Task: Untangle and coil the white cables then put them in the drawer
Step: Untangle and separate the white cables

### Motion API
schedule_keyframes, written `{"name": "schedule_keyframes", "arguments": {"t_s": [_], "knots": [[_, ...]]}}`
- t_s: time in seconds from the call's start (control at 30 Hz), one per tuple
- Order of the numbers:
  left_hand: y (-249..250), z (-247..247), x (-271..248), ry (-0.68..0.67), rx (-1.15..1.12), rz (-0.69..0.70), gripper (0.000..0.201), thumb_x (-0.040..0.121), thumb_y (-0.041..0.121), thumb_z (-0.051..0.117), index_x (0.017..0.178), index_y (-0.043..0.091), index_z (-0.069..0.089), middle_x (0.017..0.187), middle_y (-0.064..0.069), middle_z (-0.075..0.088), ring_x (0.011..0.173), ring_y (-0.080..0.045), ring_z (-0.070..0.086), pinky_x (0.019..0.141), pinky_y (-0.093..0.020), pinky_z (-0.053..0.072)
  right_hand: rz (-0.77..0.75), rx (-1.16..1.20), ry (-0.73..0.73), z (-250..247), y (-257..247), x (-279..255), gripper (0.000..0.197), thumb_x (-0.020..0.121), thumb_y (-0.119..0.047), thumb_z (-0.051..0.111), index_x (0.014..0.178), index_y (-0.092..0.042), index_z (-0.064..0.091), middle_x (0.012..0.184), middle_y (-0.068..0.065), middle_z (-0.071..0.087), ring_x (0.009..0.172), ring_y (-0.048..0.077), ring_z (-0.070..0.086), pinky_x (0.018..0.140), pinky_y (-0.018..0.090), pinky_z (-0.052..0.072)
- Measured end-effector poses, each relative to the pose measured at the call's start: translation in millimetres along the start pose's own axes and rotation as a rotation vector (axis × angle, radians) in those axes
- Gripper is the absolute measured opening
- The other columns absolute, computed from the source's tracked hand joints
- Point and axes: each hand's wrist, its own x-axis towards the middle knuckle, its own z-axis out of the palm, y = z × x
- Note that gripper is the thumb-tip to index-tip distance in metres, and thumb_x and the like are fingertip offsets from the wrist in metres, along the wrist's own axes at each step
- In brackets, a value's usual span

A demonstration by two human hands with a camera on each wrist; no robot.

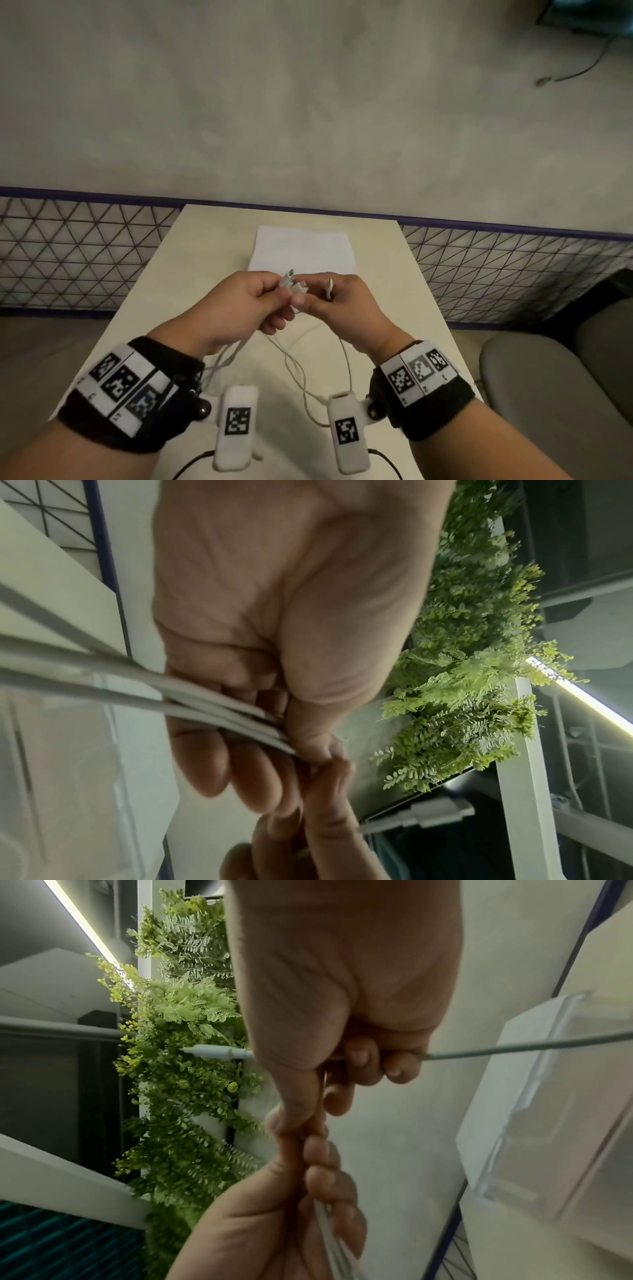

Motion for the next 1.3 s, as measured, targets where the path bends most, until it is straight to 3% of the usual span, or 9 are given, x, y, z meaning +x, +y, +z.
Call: {"name": "schedule_keyframes", "arguments": {"t_s": [0.1,0.27,0.37,0.5,0.77,0.93,1.07,1.2,1.3], "knots": [[-1,2,0,0.009,-0.112,-0.039,0.023,0.096,0.020,0.051,0.099,0.008,0.070,0.079,-0.009,0.075,0.073,-0.021,0.072,0.072,-0.033,0.057,-0.014,0.053,0.065,3,1,4,0.011,0.080,-0.014,0.072,0.084,-0.024,0.075,0.088,0.014,0.074,0.081,0.022,0.066,0.084,0.051,0.054],[0,-8,3,0.171,-0.051,0.008,0.022,0.096,0.023,0.050,0.093,0.015,0.071,0.089,-0.004,0.076,0.085,-0.016,0.073,0.083,-0.033,0.056,0.016,-0.048,0.176,-7,10,9,0.007,0.086,-0.021,0.066,0.082,-0.017,0.070,0.074,-0.004,0.069,0.071,0.008,0.063,0.074,0.030,0.053],[3,-23,2,0.301,-0.059,0.029,0.023,0.097,0.023,0.047,0.087,0.015,0.066,0.079,-0.004,0.072,0.068,-0.018,0.072,0.072,-0.032,0.056,0.062,-0.231,0.270,-32,20,9,0.014,0.088,-0.031,0.062,0.083,-0.018,0.067,0.072,0.007,0.066,0.069,0.025,0.061,0.071,0.040,0.051],[1,-43,0,0.392,0.073,0.058,0.026,0.098,0.029,0.042,0.088,0.021,0.064,0.071,-0.002,0.059,0.056,-0.017,0.051,0.051,-0.026,0.045,0.128,-0.591,0.373,-69,33,2,0.011,0.090,-0.026,0.060,0.094,-0.017,0.065,0.071,-0.006,0.060,0.063,0.013,0.054,0.057,0.024,0.039],[-2,-56,1,0.469,0.292,0.048,0.028,0.099,0.035,0.037,0.095,0.029,0.064,0.072,0.000,0.054,0.064,-0.019,0.046,0.063,-0.032,0.039,0.309,-0.944,0.492,-107,56,-16,0.011,0.092,-0.015,0.050,0.098,-0.012,0.058,0.080,0.001,0.054,0.068,0.022,0.052,0.059,0.028,0.039],[-7,-23,9,0.270,0.133,-0.030,0.022,0.099,0.022,0.040,0.096,0.018,0.062,0.084,-0.002,0.066,0.072,-0.020,0.059,0.069,-0.036,0.050,0.325,-0.772,0.273,-85,54,-10,0.016,0.091,-0.028,0.056,0.091,-0.013,0.064,0.075,0.002,0.063,0.069,0.021,0.057,0.055,0.026,0.037],[-11,11,17,0.086,-0.069,-0.054,0.021,0.099,0.017,0.041,0.104,0.014,0.062,0.101,-0.002,0.073,0.090,-0.016,0.071,0.091,-0.033,0.051,0.277,-0.442,0.240,-55,39,-3,0.013,0.089,-0.030,0.058,0.083,-0.020,0.064,0.064,-0.002,0.065,0.050,-0.002,0.053,0.045,0.010,0.037],[-10,24,25,0.092,-0.088,-0.056,0.018,0.095,0.016,0.052,0.102,0.017,0.069,0.106,0.001,0.072,0.097,-0.012,0.070,0.085,-0.027,0.049,0.247,-0.217,0.200,-36,25,2,0.021,0.089,-0.024,0.060,0.110,-0.022,0.060,0.078,0.000,0.074,0.056,-0.002,0.058,0.050,0.012,0.039],[-6,31,27,0.083,-0.112,-0.077,0.018,0.093,0.019,0.057,0.104,0.022,0.071,0.103,0.003,0.074,0.098,-0.013,0.069,0.086,-0.035,0.052,0.213,0.057,0.112,-26,17,1,0.044,0.090,-0.014,0.061,0.131,-0.022,0.049,0.088,0.003,0.071,0.044,-0.007,0.054,0.044,0.004,0.037]]}}
